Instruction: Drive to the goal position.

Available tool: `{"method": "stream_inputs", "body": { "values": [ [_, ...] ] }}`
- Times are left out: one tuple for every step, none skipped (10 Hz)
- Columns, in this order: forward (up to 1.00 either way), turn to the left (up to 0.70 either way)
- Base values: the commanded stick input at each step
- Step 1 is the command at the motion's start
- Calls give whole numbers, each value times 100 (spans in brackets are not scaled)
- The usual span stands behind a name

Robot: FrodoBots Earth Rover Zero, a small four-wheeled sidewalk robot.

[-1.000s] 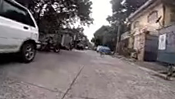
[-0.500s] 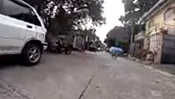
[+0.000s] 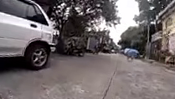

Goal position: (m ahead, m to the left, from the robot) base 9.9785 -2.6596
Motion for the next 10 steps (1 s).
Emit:
{"method": "stream_inputs", "body": {
  "values": [
    [100, 27],
    [100, 23],
    [100, 0],
    [100, 0],
    [100, 0],
    [100, 0],
    [100, 0],
    [100, 0],
    [100, 0],
    [100, 0]
  ]
}}
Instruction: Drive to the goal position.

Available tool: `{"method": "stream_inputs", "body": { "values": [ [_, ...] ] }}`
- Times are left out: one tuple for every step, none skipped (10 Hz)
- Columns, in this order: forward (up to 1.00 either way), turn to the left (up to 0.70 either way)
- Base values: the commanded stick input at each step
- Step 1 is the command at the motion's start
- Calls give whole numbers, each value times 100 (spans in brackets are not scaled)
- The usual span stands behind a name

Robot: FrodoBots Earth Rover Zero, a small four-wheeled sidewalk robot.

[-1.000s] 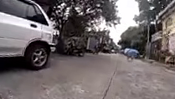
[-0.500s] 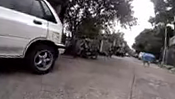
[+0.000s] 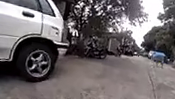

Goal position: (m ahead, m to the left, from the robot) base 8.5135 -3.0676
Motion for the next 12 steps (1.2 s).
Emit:
{"method": "stream_inputs", "body": {
  "values": [
    [100, 0],
    [100, 0],
    [100, -7],
    [100, -22],
    [100, -27],
    [100, -27],
    [100, -27],
    [100, -27],
    [100, -27],
    [100, -27],
    [100, -27],
    [100, -27]
  ]
}}
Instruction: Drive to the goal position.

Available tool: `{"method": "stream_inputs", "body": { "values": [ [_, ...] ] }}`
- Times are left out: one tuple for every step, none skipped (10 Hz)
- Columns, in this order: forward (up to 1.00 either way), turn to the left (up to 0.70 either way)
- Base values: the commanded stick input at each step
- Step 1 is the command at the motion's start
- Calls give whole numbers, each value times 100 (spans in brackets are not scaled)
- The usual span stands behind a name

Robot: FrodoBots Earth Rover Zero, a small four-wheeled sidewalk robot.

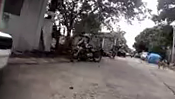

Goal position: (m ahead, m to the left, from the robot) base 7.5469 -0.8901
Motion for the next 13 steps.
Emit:
{"method": "stream_inputs", "body": {
  "values": [
    [100, -27],
    [0, 0],
    [0, 0],
    [0, 0],
    [100, 0],
    [100, 0],
    [100, 0],
    [100, 0],
    [100, 0],
    [100, 0],
    [100, 0],
    [100, 0],
    [100, 0]
  ]
}}
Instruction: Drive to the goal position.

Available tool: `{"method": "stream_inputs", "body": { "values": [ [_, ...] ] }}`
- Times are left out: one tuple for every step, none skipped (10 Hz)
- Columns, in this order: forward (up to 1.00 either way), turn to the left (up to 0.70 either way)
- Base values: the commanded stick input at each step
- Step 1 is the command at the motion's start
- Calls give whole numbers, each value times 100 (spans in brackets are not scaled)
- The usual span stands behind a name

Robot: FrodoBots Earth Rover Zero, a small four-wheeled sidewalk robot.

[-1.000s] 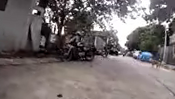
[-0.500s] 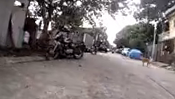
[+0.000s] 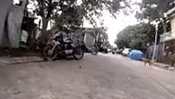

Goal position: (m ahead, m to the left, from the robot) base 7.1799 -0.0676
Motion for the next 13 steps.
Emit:
{"method": "stream_inputs", "body": {
  "values": [
    [100, 0],
    [100, 0],
    [100, 0],
    [100, 0],
    [100, 0],
    [100, 0],
    [100, 0],
    [100, -7],
    [100, -24],
    [100, -27],
    [100, -27],
    [100, -27],
    [100, -27]
  ]
}}
